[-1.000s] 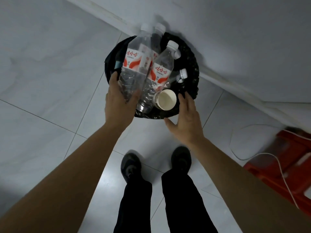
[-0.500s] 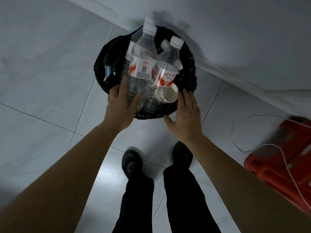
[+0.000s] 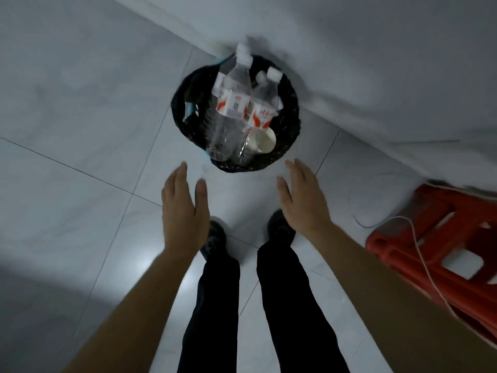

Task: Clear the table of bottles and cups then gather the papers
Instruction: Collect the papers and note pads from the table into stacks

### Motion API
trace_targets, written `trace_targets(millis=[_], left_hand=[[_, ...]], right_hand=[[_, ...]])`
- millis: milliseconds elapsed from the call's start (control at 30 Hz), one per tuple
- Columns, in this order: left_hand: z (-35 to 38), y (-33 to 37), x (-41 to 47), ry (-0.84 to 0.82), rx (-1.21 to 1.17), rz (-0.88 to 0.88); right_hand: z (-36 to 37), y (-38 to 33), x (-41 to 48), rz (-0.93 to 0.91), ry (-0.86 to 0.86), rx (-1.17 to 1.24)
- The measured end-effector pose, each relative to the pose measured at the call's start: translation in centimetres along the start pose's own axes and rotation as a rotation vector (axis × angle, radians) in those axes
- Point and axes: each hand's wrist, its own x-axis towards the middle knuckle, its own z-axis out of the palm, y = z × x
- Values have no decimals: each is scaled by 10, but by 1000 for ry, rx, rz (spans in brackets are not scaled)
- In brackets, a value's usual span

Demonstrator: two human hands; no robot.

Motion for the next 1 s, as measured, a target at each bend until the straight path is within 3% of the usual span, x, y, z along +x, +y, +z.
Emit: trace_targets(millis=[200, 300, 500, 600, 800, 1000], left_hand=[[-157, 75, -138, 81, -149, -127], [-258, 121, -208, 218, -275, -136], [-369, 162, -296, 569, -571, -88], [-397, 169, -336, 735, -722, -103], [-409, 176, -405, 1066, -865, -78], [-350, 184, -502, 1328, -819, -241]], right_hand=[[-121, -91, -141, -114, 47, 133], [-200, -158, -221, -191, 113, 212], [-281, -244, -319, -377, 250, 461], [-297, -274, -357, -478, 251, 566], [-327, -299, -382, -793, 87, 385], [-330, -291, -410, -1000, -179, 355]])
